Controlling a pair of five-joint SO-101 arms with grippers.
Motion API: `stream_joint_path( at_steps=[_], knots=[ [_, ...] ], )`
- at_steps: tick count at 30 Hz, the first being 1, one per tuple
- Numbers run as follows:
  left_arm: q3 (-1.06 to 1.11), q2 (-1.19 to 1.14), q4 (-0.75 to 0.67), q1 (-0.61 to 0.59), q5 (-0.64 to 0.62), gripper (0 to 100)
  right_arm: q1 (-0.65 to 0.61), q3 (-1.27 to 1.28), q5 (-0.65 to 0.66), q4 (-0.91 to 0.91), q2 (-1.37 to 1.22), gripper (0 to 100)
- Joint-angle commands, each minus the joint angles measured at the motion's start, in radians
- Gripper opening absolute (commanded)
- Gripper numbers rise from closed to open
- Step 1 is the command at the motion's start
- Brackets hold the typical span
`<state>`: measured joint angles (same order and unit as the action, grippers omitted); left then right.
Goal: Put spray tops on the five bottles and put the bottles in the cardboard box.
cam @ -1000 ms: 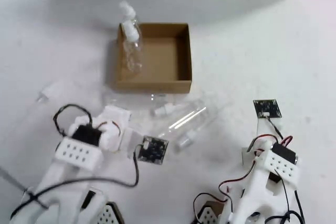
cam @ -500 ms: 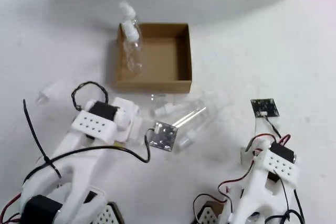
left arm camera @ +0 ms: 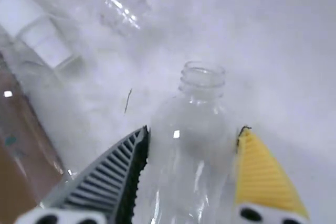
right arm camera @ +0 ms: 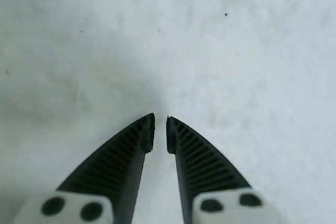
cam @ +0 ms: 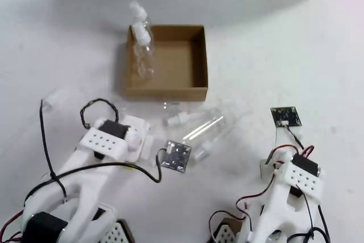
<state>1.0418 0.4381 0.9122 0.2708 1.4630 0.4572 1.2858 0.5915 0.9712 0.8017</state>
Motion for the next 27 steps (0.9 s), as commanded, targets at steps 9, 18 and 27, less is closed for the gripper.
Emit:
stream_joint_path(
  at_steps=[9, 18, 27],
  knots=[
    [0.008, -0.002, -0.028, -0.019, -0.061, 21, -0.002, -0.005, 0.012, -0.013, 0.01, 2.1],
    [0.006, 0.005, 0.06, -0.015, -0.348, 5, -0.002, -0.005, 0.012, -0.013, 0.01, 2.1],
    [-0.012, 0.008, 0.074, -0.117, -0.813, 5, -0.002, -0.005, 0.012, -0.013, 0.01, 2.1]
  ],
)
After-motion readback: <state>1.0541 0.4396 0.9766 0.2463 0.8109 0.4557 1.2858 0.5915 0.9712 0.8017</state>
